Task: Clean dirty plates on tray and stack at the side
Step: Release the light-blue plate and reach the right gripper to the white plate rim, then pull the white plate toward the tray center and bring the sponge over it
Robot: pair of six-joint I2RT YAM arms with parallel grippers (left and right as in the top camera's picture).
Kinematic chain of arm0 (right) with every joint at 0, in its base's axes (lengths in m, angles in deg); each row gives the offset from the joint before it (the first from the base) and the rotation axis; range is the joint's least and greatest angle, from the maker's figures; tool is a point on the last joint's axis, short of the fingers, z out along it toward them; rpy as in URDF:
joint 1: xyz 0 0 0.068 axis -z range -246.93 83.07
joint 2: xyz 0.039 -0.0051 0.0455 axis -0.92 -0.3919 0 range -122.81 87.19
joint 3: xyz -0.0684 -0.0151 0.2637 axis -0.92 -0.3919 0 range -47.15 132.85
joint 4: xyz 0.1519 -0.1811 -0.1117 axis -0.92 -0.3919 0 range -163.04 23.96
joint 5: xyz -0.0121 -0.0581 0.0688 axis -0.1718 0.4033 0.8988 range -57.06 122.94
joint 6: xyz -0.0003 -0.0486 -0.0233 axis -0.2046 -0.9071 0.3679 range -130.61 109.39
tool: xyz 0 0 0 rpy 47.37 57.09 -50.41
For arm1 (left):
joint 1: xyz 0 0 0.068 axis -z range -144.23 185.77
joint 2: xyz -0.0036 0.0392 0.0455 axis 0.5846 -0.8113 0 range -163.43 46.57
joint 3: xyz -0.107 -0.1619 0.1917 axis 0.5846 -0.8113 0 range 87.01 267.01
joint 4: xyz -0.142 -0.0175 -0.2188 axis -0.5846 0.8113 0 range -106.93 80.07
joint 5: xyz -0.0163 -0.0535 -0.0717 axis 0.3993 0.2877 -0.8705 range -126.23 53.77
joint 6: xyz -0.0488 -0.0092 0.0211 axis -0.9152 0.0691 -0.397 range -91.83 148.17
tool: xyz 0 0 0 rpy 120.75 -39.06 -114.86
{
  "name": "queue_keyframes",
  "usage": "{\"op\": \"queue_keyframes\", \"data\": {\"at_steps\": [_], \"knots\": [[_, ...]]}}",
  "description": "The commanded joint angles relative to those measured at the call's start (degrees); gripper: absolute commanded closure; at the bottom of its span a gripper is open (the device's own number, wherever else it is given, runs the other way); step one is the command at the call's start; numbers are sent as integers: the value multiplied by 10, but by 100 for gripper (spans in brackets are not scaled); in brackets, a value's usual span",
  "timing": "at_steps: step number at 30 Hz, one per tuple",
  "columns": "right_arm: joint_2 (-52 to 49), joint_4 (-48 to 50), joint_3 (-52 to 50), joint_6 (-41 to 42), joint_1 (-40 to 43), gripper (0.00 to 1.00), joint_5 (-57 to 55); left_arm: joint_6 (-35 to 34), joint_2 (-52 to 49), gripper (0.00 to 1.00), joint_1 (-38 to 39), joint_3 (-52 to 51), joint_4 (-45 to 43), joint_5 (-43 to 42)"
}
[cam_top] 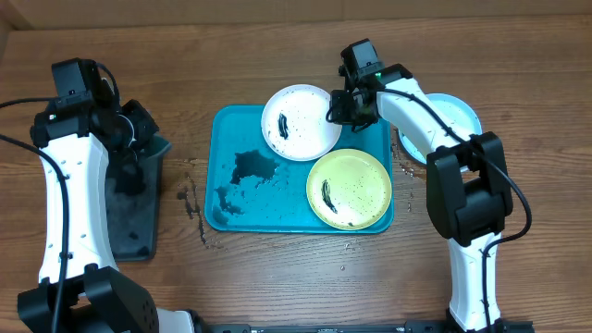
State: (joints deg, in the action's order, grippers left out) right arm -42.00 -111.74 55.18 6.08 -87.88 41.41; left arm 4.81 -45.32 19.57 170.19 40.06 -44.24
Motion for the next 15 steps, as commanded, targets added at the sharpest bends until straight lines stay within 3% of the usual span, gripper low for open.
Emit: {"op": "queue_keyframes", "data": {"at_steps": [1, 11, 13, 15], "knots": [[-11, 2, 0, 1, -19, 84, 1, 16, 3, 96, 1, -2, -2, -6], [-29, -2, 0, 10, -26, 85, 2, 28, 3, 96, 1, -2, 0, -10], [-29, 0, 0, 13, -26, 94, 2, 28, 3, 96, 1, -2, 0, -11], [-29, -4, 0, 14, -26, 96, 15, 32, 3, 96, 1, -2, 0, -23]]}}
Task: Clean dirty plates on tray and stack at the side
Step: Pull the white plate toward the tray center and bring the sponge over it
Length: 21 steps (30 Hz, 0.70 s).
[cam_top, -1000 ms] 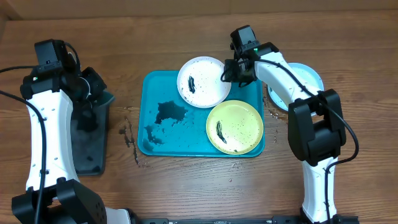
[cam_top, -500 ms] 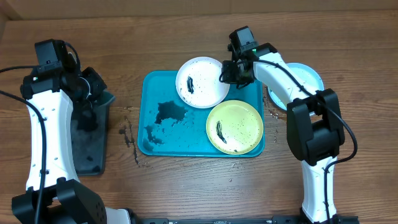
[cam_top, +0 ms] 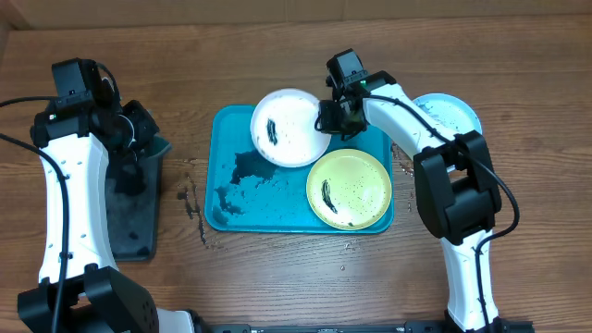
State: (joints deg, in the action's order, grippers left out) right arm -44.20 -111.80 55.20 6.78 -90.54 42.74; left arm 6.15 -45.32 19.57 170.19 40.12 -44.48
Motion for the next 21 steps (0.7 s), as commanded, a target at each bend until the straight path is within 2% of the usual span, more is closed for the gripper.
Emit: {"op": "queue_keyframes", "data": {"at_steps": [1, 11, 21], "knots": [[-7, -5, 0, 7, 0, 96, 7, 26, 3, 96, 1, -2, -1, -30], [-7, -16, 0, 9, -32, 96, 86, 79, 3, 96, 39, -2, -10, -103], [-7, -39, 0, 40, -87, 96, 83, 67, -14, 96, 142, -2, -42, -65]]}}
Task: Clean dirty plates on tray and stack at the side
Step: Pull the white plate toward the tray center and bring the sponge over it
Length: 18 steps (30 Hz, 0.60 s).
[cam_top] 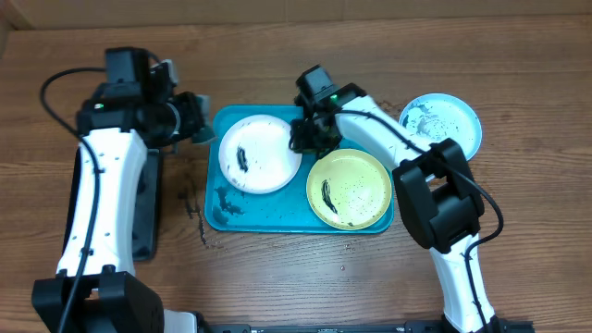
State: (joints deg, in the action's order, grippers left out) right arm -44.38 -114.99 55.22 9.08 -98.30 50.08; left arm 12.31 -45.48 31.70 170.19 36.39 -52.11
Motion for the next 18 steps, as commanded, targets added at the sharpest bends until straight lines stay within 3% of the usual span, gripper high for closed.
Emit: {"op": "queue_keyframes", "data": {"at_steps": [1, 9, 18], "knots": [[-5, -14, 0, 21, -12, 96, 9, -1, -19, 96, 28, -2, -5, 15], [-5, -66, 6, 31, -14, 96, 9, -15, -103, 96, 66, -2, 0, 8], [-5, -56, 6, 44, -15, 96, -16, -38, -177, 96, 119, -2, 0, 9]]}}
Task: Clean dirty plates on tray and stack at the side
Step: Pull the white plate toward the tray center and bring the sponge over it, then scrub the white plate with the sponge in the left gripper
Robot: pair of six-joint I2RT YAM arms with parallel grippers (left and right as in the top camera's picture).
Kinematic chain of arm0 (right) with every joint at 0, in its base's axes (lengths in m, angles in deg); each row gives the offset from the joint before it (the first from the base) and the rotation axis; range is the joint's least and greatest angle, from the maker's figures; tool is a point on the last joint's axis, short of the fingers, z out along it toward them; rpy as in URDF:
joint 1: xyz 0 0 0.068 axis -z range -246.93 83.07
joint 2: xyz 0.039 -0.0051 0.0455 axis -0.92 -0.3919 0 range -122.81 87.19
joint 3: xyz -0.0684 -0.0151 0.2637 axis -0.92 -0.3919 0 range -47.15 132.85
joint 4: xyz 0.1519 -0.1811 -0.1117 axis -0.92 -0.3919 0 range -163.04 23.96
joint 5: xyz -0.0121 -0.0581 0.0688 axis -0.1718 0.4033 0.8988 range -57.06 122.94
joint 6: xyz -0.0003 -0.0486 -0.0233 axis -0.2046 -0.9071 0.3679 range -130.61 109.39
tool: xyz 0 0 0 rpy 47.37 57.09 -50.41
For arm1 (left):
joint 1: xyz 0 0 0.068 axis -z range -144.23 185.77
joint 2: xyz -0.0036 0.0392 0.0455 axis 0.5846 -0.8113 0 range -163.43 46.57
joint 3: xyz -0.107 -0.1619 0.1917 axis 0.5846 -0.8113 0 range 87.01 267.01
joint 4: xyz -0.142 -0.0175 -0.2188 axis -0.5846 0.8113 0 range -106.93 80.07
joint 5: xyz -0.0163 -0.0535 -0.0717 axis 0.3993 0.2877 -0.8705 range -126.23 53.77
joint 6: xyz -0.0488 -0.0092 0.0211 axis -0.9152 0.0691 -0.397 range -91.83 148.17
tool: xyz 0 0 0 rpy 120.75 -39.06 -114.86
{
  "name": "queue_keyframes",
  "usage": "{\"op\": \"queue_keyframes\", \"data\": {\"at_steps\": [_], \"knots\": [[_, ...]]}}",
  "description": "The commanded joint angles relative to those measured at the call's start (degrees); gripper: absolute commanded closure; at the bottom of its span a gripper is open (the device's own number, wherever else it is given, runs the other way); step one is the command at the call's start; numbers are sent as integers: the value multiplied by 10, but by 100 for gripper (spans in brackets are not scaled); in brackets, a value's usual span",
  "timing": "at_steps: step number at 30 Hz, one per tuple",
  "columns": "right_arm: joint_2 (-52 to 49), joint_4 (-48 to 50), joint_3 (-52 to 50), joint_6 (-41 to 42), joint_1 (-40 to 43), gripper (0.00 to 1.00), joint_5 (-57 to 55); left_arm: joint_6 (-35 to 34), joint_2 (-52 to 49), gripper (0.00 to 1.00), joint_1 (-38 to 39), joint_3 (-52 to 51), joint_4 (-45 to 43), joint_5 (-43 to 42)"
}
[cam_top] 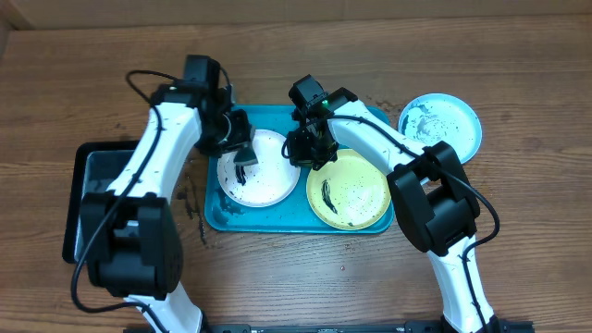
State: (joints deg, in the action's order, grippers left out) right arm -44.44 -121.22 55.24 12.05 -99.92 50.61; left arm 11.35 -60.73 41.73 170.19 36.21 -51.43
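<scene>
A white plate (266,180) with a black smear lies in the left half of the teal tray (277,220). My right gripper (303,148) is shut on its right rim. Over the plate's back left part, my left gripper (242,148) is shut on a small grey sponge, right by the smear. A yellow-green plate (356,190) with a black smear and specks sits in the tray's right half. A light blue plate (440,126) lies on the table to the right of the tray.
A black bin (79,199) stands at the left side of the table. Dark droplets (191,203) spot the wood just left of the tray. The wooden table extends in front of the tray.
My left gripper has moved from the tray's back left corner to over the white plate. The plate has shifted slightly toward the front, with my right gripper still on its rim.
The white plate lay at the tray's back right with my right gripper at its rim and my left arm over the black bin. The plate then stood further left each time. My left gripper came across with the sponge and now is over the plate.
</scene>
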Motion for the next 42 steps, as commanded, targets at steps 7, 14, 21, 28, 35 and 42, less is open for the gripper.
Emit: {"op": "queue_keyframes", "data": {"at_steps": [7, 14, 21, 28, 35, 42], "knots": [[-4, 10, 6, 16, 13, 96, -21, -55, -67, 96, 39, -2, 8, -3], [-4, 12, 6, 16, 15, 96, -21, -55, -124, 96, 46, -2, -3, 40], [-4, 11, 6, 16, 15, 96, -22, -55, -149, 96, 46, -2, -4, 254], [-4, 6, 6, 16, 15, 96, -22, -55, -147, 96, 45, 12, 5, 361], [-4, 6, 6, 16, 15, 96, -21, -54, -147, 96, 46, 102, 58, 269], [-4, 6, 6, 16, 15, 96, -21, 27, -149, 96, 46, 121, 38, -72]]}}
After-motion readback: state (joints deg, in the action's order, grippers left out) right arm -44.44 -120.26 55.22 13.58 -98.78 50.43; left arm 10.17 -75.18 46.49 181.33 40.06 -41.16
